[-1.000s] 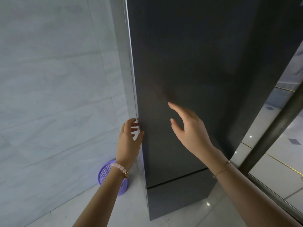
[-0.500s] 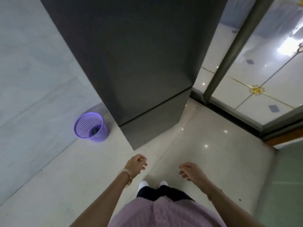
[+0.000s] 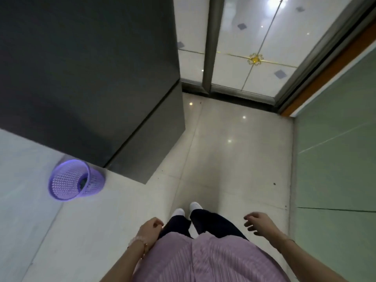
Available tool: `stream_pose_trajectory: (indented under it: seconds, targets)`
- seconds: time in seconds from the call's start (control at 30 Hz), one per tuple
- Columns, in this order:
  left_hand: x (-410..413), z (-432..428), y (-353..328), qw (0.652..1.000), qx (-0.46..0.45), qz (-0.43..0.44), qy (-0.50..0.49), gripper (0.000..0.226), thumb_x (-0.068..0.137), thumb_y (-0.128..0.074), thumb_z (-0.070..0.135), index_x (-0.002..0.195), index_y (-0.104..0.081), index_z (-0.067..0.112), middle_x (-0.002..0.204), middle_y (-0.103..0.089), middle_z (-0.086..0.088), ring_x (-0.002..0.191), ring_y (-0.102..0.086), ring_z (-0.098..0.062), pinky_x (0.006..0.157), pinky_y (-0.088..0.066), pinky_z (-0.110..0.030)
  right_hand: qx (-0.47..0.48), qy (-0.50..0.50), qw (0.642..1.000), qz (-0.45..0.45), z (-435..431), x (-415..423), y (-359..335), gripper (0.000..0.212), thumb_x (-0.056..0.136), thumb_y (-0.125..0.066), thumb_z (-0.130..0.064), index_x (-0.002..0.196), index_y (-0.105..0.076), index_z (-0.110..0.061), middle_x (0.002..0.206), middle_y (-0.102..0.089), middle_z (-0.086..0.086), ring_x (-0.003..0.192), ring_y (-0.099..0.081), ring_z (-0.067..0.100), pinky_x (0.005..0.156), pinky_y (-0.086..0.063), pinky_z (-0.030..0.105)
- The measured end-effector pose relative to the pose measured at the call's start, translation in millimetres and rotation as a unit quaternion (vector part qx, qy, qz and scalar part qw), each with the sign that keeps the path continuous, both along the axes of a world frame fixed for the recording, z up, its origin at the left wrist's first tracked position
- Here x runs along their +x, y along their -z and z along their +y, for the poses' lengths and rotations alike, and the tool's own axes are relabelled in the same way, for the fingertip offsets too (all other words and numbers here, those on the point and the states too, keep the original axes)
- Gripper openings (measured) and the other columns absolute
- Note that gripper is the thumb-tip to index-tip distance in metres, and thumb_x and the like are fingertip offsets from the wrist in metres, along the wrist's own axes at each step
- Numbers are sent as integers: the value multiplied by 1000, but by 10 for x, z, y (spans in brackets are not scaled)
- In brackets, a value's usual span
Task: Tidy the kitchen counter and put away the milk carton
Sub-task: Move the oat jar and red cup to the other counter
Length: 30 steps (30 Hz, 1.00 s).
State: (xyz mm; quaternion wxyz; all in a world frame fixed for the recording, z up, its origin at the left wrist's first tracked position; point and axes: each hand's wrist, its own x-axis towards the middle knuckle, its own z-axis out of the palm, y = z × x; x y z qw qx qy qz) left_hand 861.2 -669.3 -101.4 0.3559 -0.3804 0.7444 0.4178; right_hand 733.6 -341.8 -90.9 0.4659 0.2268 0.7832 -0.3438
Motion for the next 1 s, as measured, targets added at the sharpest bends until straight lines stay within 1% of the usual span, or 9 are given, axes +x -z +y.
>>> stream_pose_trajectory:
  seconds: [0.13, 0.3, 0.43, 0.57, 0.6, 0.67, 0.8, 0.9, 1.0]
  targets:
    - [-34, -358, 147, 998, -2, -14, 56, 18, 82, -48, 13, 72, -61, 22, 88, -68, -11, 89, -64, -30, 86, -51, -40, -49, 103, 991, 76, -165, -68, -175, 19, 89, -47, -13, 93, -65, -10, 84, -68, 7, 74, -61, 19, 67, -44, 28]
    - [-272, -769, 186, 986, -15, -14, 162, 23, 84, -53, 5, 64, -59, 16, 68, -64, -7, 75, -63, -26, 76, -48, -31, -71, 241, 955, 155, -315, 159, -379, 20, 89, -45, -10, 90, -65, -11, 83, -68, 7, 76, -61, 20, 68, -45, 28]
    - [-514, -1093, 246, 970, -19, -10, 244, 20, 83, -50, 4, 67, -61, 8, 66, -65, -14, 67, -62, -29, 74, -53, -34, -53, 364, 914, 173, -510, 863, -372, 19, 90, -45, -11, 88, -64, -11, 81, -67, 7, 74, -61, 20, 68, -45, 28]
    - [-710, -1133, 235, 936, -29, -10, 350, 18, 83, -46, 6, 70, -60, 6, 69, -65, -15, 64, -62, -27, 67, -55, -34, -19, 483, 864, 143, -830, 1882, -189, 20, 89, -46, -11, 88, -65, -8, 80, -69, 8, 72, -61, 21, 66, -45, 28]
    - [-734, -1065, 198, 922, -27, -13, 385, 18, 84, -45, 6, 72, -59, 7, 69, -65, -12, 62, -60, -24, 61, -54, -30, -9, 512, 849, 127, -924, 2160, -143, 20, 89, -45, -10, 87, -65, -8, 79, -69, 8, 71, -61, 21, 66, -45, 28]
    - [-728, -845, 106, 897, -18, -14, 441, 19, 86, -42, 5, 75, -57, 9, 69, -62, -9, 59, -55, -19, 49, -41, -22, 6, 572, 815, 97, -1151, 2734, -69, 21, 89, -44, -10, 86, -66, -8, 78, -69, 9, 69, -61, 21, 63, -45, 27]
    - [-556, -158, -23, 835, 47, 10, 548, 18, 90, -40, 7, 82, -55, 12, 72, -58, -5, 62, -50, -16, 52, -37, -23, 12, 692, 720, 51, -1711, 3768, 92, 19, 89, -47, -10, 85, -65, -6, 75, -66, 10, 65, -58, 21, 59, -42, 26]
    - [-283, 417, -146, 789, 92, 40, 606, 22, 91, -40, 5, 75, -54, 13, 69, -55, -3, 60, -48, -14, 52, -36, -20, 4, 768, 640, 20, -2155, 4412, 214, 16, 89, -50, -7, 82, -64, -3, 70, -64, 13, 63, -57, 25, 59, -40, 27]
    - [115, 911, -228, 738, 109, 56, 664, 23, 90, -41, 4, 74, -54, 14, 68, -56, -1, 58, -49, -11, 47, -38, -12, -1, 827, 562, -2, -2517, 4968, 295, 22, 89, -50, 1, 70, -61, 1, 52, -60, 13, 54, -52, 26, 54, -36, 28]
